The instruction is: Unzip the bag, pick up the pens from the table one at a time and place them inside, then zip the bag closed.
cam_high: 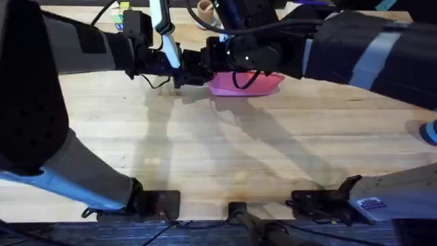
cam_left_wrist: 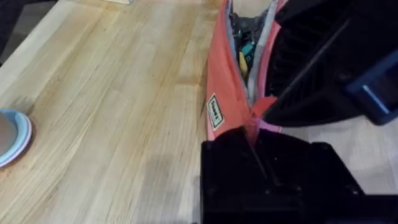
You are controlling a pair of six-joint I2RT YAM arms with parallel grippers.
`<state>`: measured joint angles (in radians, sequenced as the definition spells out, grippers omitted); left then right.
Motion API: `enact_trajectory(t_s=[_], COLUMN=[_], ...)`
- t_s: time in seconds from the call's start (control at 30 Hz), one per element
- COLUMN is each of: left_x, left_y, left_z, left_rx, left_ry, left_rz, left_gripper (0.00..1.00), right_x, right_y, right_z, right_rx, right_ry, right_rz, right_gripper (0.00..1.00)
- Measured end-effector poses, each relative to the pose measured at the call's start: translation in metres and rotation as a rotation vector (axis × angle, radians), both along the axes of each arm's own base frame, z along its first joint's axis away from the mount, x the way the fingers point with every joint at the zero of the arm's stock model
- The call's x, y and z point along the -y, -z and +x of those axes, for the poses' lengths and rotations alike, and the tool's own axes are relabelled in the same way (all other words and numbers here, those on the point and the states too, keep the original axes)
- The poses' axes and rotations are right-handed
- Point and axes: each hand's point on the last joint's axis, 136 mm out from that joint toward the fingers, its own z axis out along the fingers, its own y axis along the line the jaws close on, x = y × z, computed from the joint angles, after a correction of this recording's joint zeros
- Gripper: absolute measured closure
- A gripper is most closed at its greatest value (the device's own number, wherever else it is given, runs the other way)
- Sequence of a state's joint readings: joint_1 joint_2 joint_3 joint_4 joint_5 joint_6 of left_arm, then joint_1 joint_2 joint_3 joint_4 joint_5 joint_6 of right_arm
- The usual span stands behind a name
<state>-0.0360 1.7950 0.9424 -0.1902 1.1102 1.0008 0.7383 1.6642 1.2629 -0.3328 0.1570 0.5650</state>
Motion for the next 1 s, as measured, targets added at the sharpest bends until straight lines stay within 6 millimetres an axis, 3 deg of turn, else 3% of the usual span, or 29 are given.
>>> enact_trajectory(t_s=[0.2,0.4,0.6,0.63,0.8,1.0], left_x=[0.0,-0.001,-0.001,-0.002,-0.001,-0.002], left_y=[0.0,0.001,0.003,0.003,0.003,0.003], left_z=[0.0,0.001,0.002,0.003,0.003,0.003], left_rx=[0.0,0.0,0.002,0.006,0.008,0.008], left_ry=[-0.001,-0.005,-0.009,-0.011,-0.011,-0.012], left_rz=[0.001,0.009,0.017,0.02,0.02,0.021], left_gripper=[0.957,0.957,0.957,0.958,0.958,0.958], right_x=[0.006,0.028,0.063,0.079,0.103,0.151], right_y=[0.001,0.006,0.009,0.008,0.006,0.012], right_z=[0.003,0.014,0.029,0.035,0.041,0.044], right_rx=[0.003,-0.023,-0.045,-0.053,-0.059,-0.106], right_ry=[-0.01,0.03,0.096,0.111,0.121,0.206], right_rz=[-0.019,-0.033,-0.055,-0.058,-0.077,-0.136], right_gripper=[0.971,0.971,0.971,0.972,0.972,0.972])
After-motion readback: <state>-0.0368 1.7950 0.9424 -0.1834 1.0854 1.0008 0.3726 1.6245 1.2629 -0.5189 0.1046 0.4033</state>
